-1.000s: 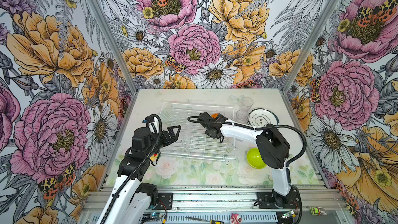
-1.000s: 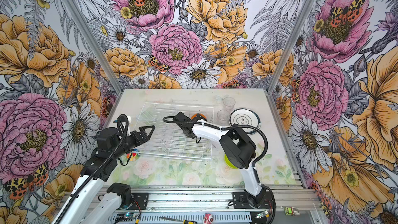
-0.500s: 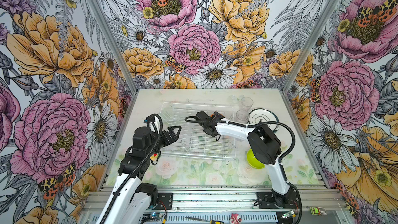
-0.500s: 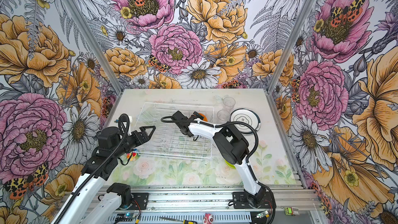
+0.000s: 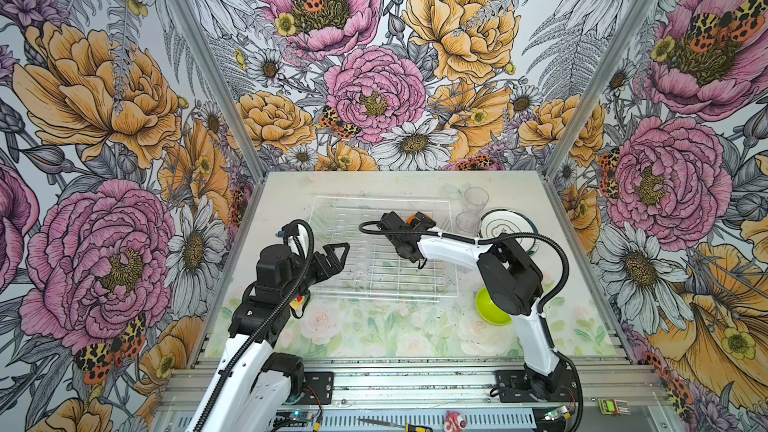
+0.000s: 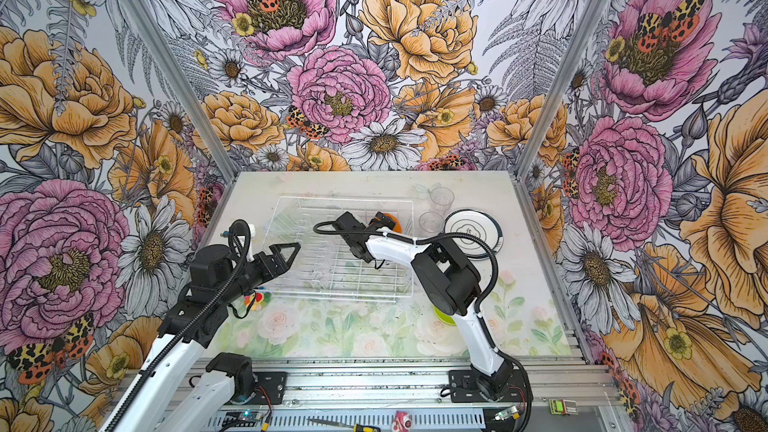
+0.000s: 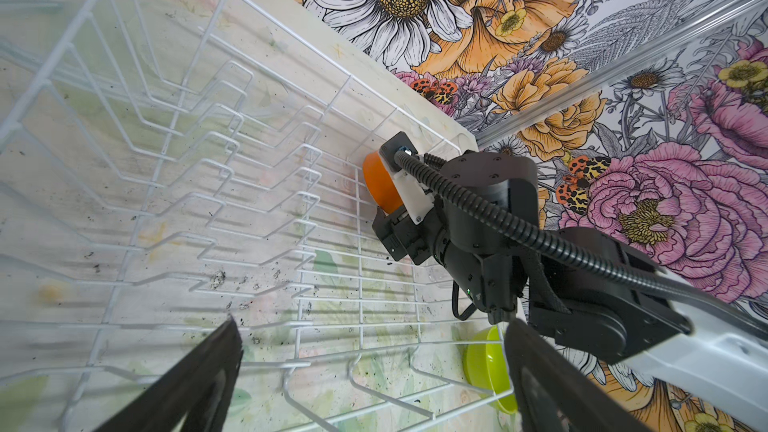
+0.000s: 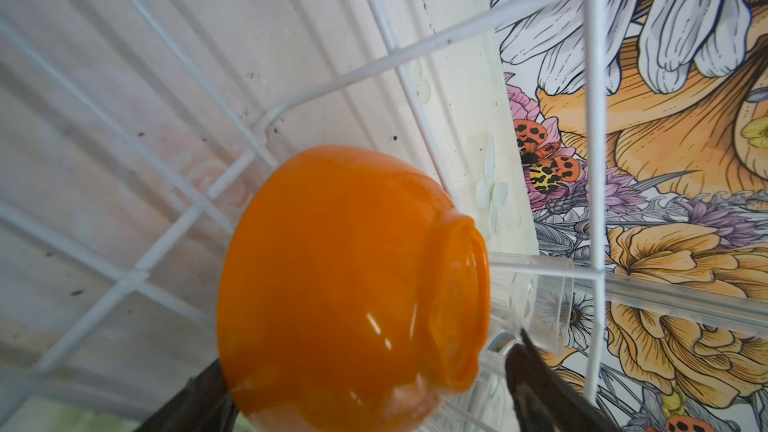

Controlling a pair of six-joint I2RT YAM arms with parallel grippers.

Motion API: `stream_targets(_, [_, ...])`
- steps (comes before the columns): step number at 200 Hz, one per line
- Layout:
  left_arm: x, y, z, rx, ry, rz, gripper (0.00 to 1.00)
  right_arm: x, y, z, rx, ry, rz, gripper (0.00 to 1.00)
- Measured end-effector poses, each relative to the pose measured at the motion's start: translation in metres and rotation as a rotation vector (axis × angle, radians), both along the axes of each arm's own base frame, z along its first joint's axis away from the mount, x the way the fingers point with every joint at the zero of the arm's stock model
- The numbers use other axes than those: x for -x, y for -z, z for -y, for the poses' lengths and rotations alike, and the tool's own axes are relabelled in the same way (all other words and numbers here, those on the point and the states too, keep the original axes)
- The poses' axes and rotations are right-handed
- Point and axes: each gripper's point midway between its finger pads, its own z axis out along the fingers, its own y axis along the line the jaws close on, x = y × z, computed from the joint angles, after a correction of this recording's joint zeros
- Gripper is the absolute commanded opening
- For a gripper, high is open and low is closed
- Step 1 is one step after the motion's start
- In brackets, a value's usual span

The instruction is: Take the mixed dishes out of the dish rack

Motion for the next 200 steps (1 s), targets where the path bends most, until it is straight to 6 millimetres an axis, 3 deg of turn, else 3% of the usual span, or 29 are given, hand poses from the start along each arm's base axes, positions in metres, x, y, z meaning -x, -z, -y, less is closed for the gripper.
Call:
stream_targets(65, [-0.002,0.001,-0.001,-0.001,-0.005,-0.003,0.99,-0.013,-0.007,0.007,0.006,0.016,0.054,0.96])
stream_targets(73, [-0.002,0.002,-0.001,-0.001,-0.005,-0.007,0.99,-0.014,-0.008,0.006,0.007,0.012,0.057,0.92])
stream_targets(91, [-0.003,0.004,-0.001,-0.003,-0.006,-0.015,0.99,-0.015,-0.008,0.005,0.014,0.000,0.057,0.71])
stream_targets(166, [-0.007,0.010,-0.003,-0.006,-0.015,-0.034,0.99,-0.020,-0.013,0.008,0.061,-0.022,0.066,0.62])
stream_targets(200, [-0.007,0.010,-0.003,-0.005,-0.016,-0.034,0.99,-0.022,-0.020,0.011,0.104,-0.026,0.080,0.52])
